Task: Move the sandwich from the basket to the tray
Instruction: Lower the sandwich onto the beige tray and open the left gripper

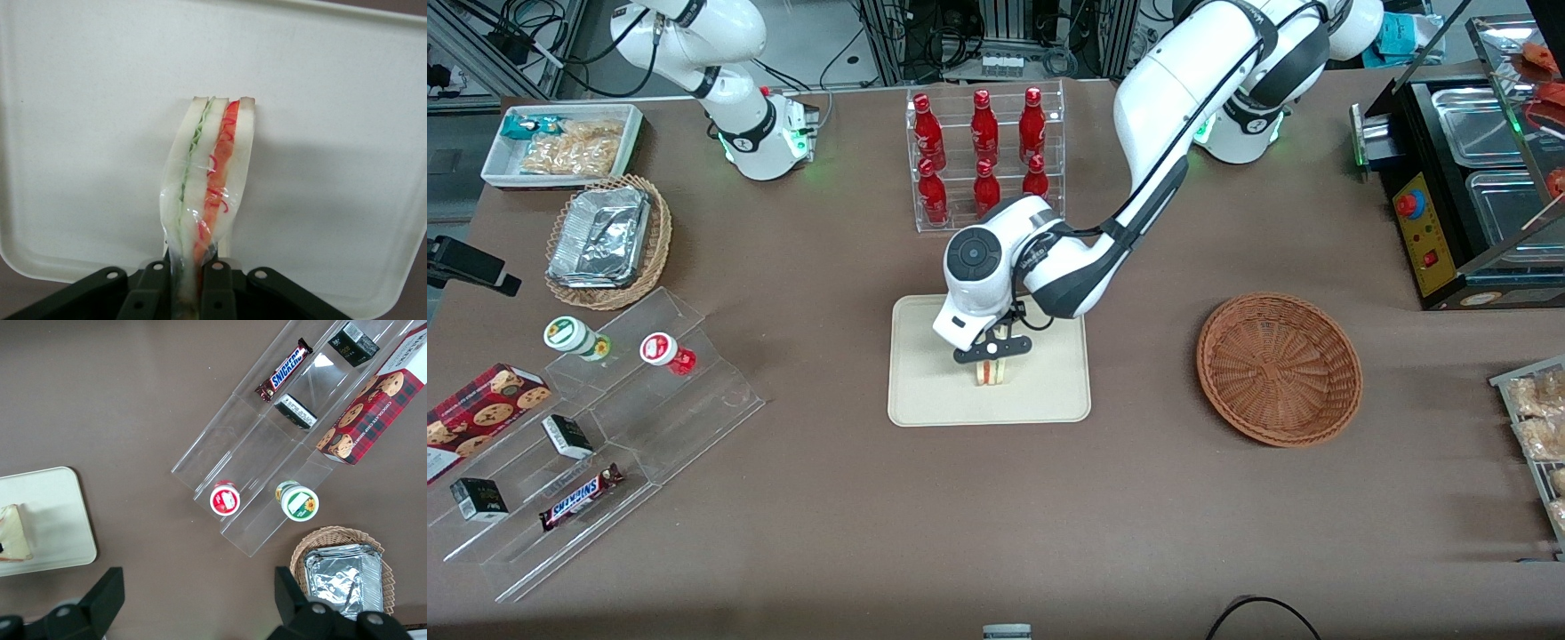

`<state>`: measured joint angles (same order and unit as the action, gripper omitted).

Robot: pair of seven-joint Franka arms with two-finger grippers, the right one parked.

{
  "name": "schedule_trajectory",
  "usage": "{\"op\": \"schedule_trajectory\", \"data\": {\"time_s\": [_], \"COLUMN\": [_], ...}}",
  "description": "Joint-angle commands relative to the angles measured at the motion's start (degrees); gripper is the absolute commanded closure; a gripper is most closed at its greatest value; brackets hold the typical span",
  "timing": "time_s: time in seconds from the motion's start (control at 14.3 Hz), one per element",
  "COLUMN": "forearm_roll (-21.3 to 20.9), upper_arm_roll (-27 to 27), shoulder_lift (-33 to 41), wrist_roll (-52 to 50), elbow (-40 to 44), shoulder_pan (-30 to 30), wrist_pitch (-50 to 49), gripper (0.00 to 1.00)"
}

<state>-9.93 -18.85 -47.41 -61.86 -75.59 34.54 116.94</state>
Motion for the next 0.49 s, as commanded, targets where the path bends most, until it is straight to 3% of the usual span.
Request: {"op": "schedule_trajectory", "data": {"time_s": [0.0,0.42], "forearm_roll": [-1.2,-1.4], "upper_arm_roll": [0.6,1.3], "shoulder_lift": [-1.5,3.4], "wrist_roll": [-1.7,-2.5], "elbow": [1.2,0.4], "shoulder_pan": [1.4,1.1], "wrist_pitch": [3.2,-1.1], "gripper": [0.00,0.00]}}
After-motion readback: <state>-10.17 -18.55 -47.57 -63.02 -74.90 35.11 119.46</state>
